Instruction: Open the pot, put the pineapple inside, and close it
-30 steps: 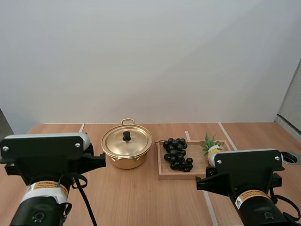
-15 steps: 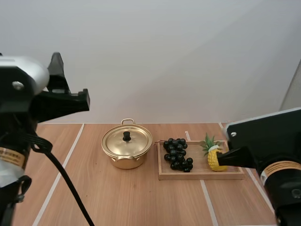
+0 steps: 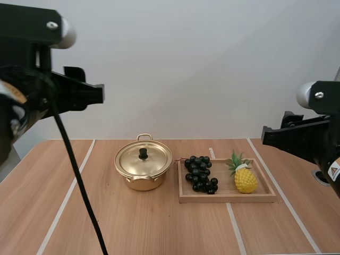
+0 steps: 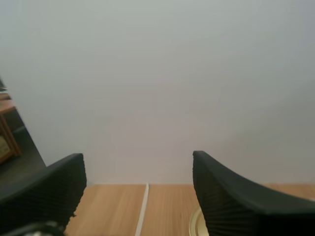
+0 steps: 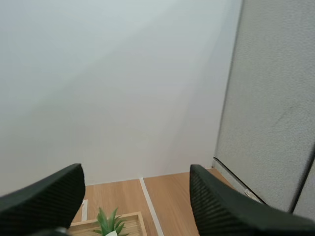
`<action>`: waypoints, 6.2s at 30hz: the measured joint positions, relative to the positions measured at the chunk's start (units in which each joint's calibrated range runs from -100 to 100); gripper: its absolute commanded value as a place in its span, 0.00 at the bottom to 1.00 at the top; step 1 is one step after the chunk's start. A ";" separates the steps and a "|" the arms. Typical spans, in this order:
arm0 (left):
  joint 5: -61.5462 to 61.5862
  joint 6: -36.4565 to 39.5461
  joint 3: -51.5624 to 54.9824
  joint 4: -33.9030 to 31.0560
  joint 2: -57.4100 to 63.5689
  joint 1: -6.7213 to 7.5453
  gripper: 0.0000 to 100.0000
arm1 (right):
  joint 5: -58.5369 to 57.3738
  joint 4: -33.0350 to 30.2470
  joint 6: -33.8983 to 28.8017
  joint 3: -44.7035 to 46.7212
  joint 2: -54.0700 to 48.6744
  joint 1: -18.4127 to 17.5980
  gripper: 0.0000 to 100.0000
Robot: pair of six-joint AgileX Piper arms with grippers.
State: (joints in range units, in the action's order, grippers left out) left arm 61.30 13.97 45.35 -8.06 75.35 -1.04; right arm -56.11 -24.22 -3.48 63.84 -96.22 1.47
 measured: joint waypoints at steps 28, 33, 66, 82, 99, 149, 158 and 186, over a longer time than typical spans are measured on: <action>33.30 -23.70 -18.68 21.52 -36.78 0.00 1.00 | -24.15 6.75 11.37 -2.43 13.08 0.00 1.00; 31.95 -26.04 -18.68 21.52 -38.07 0.00 1.00 | -20.76 6.03 12.68 -2.43 15.83 0.00 1.00; 16.49 -30.40 -19.33 20.15 -49.75 0.00 1.00 | -6.28 2.79 10.36 -14.18 57.00 0.00 1.00; 13.02 -30.71 -19.33 19.89 -49.13 0.00 1.00 | -4.02 2.88 10.36 -14.18 56.71 0.00 1.00; 14.62 -32.26 -19.49 20.76 -52.37 0.22 1.00 | -1.74 2.88 10.36 -14.18 56.71 0.00 1.00; 16.73 -43.48 -19.54 30.67 -75.40 1.73 1.00 | -1.51 2.88 10.36 -14.18 56.71 0.00 1.00; 14.50 -43.70 -19.54 30.04 -79.10 1.73 1.00 | -1.15 2.88 10.36 -14.18 56.71 0.00 1.00; 14.13 -46.01 -19.67 30.60 -80.96 2.07 0.00 | -1.08 2.88 10.36 -14.18 56.71 0.00 1.00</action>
State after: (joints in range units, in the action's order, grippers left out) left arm 75.43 -32.04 25.68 22.55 -5.61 1.03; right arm -57.19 -21.34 6.87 49.67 -39.51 1.47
